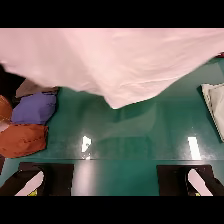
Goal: Fold the shirts.
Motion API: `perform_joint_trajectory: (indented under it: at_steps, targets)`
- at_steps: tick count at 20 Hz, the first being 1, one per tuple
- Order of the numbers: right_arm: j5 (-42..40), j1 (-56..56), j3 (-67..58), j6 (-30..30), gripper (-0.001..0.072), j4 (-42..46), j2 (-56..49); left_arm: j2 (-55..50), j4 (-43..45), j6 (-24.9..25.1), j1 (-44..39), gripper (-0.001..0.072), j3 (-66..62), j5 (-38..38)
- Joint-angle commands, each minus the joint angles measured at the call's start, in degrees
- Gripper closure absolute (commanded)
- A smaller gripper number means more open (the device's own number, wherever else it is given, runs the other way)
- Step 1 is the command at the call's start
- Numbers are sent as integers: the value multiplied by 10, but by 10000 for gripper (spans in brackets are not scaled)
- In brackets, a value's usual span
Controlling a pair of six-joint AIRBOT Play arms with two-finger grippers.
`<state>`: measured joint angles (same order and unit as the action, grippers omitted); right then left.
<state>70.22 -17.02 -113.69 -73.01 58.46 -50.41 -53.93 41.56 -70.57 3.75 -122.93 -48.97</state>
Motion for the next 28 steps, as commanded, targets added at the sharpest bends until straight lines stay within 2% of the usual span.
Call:
perform_joint_trajectory:
  at_steps: [1, 4, 8, 12, 14, 16, 20, 23, 24, 25, 26, 27, 28]
  targets:
    - [10, -41, -79, -1, 701, 1, -20, 17, 47, 1, 0, 688, -18, 94]
    - [24, -43, -59, -21, 701, 0, -42, 6, 99, -6, 0, 688, -11, 98]
    - [97, -43, 45, -51, 702, -3, -86, -56, 151, -69, 0, 688, 70, 75]
    - [143, 1, 141, -54, 702, 3, -181, -212, 146, -81, 0, 687, 102, -78]
    - [125, 38, 187, -54, 702, 7, -237, -301, 146, -81, 0, 687, 102, -139]
    - [72, 77, 219, -54, 702, 49, -294, -384, 146, -81, -1, 687, 102, -167]
    - [-27, 129, 215, -54, 701, 82, -394, -491, 141, -80, -1, 686, 102, -129]
    - [-33, 155, 155, -54, 700, 81, -458, -521, 129, -81, -1, 682, 102, -116]
    - [-25, 161, 136, -54, 700, 81, -473, -524, 129, -85, -1, 482, 102, -119]
    - [-16, 167, 118, -54, 695, 81, -486, -524, 130, -94, -1, 226, 102, -122]
    - [-10, 169, 102, -54, 567, 81, -495, -524, 130, -103, 0, 160, 101, -127]
    - [-6, 171, 90, -54, 322, 81, -498, -523, 131, -107, 3, 157, 101, -141]
    - [4, 171, 82, -56, 262, 81, -498, -522, 132, -116, 5, 157, 101, -166]
